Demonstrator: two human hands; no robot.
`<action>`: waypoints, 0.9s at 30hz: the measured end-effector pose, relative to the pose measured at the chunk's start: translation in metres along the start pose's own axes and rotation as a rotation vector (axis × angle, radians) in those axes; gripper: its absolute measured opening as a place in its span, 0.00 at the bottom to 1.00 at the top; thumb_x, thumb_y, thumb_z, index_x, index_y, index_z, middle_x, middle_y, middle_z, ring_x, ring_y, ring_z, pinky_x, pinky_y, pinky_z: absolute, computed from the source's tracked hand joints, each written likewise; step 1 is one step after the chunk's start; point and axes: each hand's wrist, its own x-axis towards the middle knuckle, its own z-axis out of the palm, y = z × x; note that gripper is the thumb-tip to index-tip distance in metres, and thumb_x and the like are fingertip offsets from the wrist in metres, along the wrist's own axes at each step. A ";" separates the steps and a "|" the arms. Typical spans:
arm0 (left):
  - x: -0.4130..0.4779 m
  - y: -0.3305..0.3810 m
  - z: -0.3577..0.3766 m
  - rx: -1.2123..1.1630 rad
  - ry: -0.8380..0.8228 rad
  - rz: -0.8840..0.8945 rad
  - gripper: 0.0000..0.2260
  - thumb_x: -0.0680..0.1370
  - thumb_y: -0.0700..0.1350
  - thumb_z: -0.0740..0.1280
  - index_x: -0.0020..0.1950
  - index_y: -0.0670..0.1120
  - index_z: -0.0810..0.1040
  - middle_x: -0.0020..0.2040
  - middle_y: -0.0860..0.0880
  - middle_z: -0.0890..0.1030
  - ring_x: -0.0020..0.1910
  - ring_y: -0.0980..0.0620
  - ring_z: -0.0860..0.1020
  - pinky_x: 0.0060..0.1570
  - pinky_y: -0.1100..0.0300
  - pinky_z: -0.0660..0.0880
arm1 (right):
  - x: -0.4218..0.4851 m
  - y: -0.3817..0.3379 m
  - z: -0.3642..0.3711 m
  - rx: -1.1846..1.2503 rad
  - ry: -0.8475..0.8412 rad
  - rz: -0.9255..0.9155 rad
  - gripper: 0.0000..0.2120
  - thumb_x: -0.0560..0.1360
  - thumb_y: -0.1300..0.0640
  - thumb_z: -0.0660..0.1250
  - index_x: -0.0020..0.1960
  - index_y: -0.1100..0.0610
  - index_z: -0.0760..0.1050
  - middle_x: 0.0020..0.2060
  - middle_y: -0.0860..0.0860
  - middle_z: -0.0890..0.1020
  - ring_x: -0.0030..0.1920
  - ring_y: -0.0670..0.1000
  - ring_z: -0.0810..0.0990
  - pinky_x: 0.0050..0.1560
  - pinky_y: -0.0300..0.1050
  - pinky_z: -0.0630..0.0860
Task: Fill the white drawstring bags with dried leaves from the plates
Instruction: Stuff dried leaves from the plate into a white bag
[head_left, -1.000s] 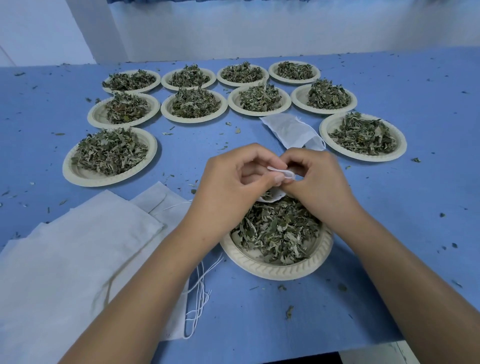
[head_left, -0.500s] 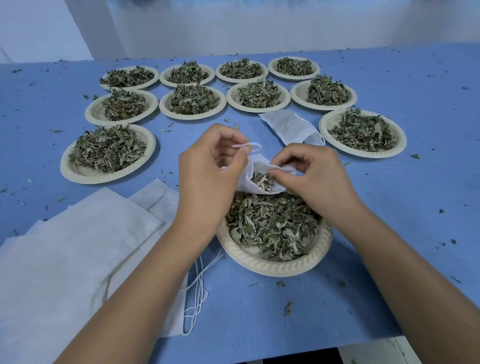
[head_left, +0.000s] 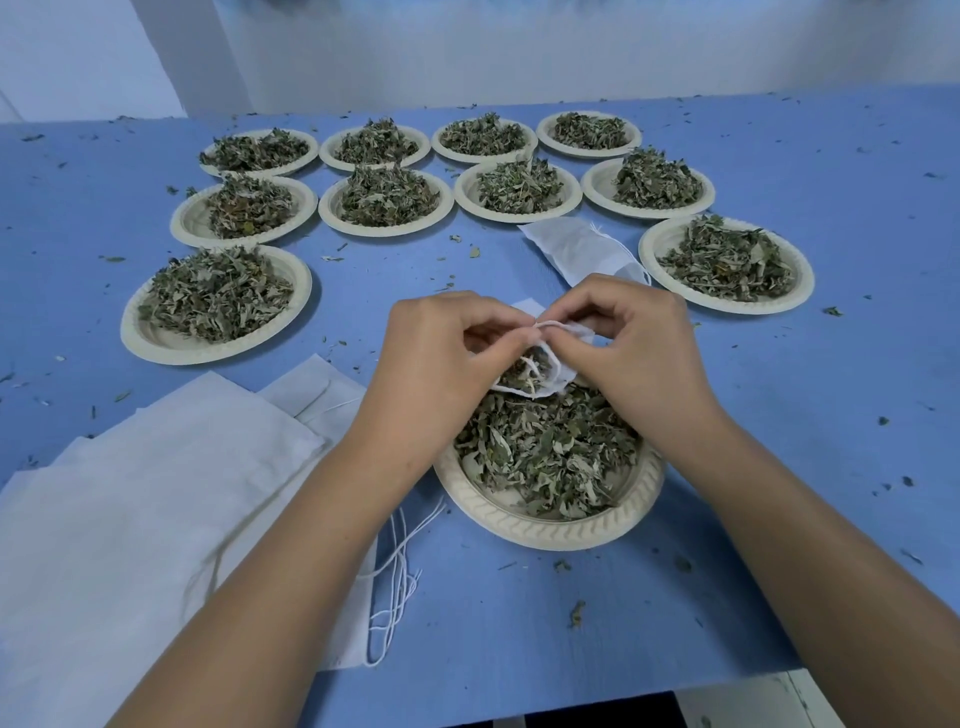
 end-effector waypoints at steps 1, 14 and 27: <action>0.000 0.000 -0.001 0.005 0.012 0.004 0.02 0.74 0.42 0.74 0.45 0.46 0.86 0.36 0.59 0.82 0.34 0.64 0.78 0.37 0.75 0.70 | 0.000 0.000 0.000 -0.006 0.001 -0.002 0.03 0.70 0.65 0.74 0.41 0.60 0.82 0.37 0.48 0.83 0.37 0.46 0.81 0.42 0.39 0.79; 0.010 -0.008 -0.033 -0.064 -0.240 -0.067 0.08 0.70 0.47 0.77 0.43 0.51 0.79 0.41 0.56 0.82 0.35 0.57 0.75 0.37 0.68 0.71 | 0.002 0.004 -0.001 0.045 0.008 0.078 0.03 0.70 0.64 0.75 0.40 0.58 0.82 0.36 0.50 0.84 0.37 0.54 0.82 0.41 0.47 0.79; 0.015 -0.006 -0.035 -1.007 -0.092 -0.509 0.05 0.75 0.38 0.65 0.44 0.41 0.80 0.34 0.51 0.78 0.27 0.60 0.68 0.23 0.71 0.65 | 0.001 0.005 0.001 0.013 -0.032 -0.009 0.05 0.70 0.67 0.74 0.39 0.59 0.81 0.35 0.45 0.81 0.35 0.46 0.79 0.37 0.39 0.76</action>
